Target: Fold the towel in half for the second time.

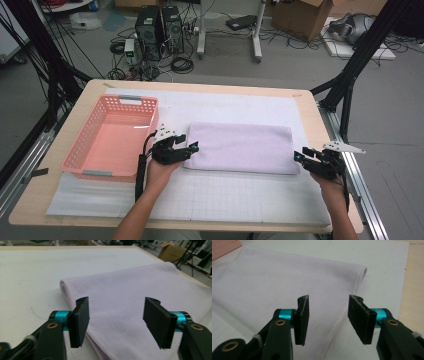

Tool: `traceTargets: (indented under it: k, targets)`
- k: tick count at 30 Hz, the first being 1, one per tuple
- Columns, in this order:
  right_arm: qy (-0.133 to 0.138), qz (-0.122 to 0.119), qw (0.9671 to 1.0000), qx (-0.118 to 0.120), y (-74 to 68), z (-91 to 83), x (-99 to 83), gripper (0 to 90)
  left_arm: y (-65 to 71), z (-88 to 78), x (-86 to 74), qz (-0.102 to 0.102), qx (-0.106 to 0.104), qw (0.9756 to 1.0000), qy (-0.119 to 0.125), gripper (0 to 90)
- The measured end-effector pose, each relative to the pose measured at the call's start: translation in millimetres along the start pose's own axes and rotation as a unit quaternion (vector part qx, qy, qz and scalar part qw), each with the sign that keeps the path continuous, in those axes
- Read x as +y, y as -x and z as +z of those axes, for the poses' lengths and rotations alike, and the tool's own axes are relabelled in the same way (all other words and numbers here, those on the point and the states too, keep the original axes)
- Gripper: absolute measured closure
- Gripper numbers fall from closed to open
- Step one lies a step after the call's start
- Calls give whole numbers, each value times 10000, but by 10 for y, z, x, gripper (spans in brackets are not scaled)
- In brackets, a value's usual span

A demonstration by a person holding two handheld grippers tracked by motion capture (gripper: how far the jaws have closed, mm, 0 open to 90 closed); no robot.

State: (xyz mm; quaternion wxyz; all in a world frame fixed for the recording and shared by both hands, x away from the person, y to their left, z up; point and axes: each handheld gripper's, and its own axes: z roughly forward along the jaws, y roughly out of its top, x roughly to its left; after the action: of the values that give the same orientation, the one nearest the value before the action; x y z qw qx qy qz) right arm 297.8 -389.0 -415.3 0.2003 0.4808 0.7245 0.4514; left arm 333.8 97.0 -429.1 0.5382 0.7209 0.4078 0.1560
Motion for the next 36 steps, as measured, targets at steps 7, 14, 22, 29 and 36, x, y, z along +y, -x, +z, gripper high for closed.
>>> traceTargets:
  k: [7,14,22,29,36]
  targets:
    - [79,-94,9999,7,-114,-100,-119,271,77,-174,-169,-265,-119,9988,393,197]
    - [225,-263,9992,-208,-174,-145,-150,233,92,-281,-213,-219,-61,9988,423,242]
    - [313,-276,9988,-255,-195,-159,-150,233,73,-310,-216,-155,-26,9987,483,242]
    - [306,-240,9988,-285,-173,-165,-162,233,99,-299,-214,-76,-16,9989,459,248]
    - [327,-236,9988,-280,-179,-155,-159,233,123,-267,-216,-48,-52,9992,384,257]
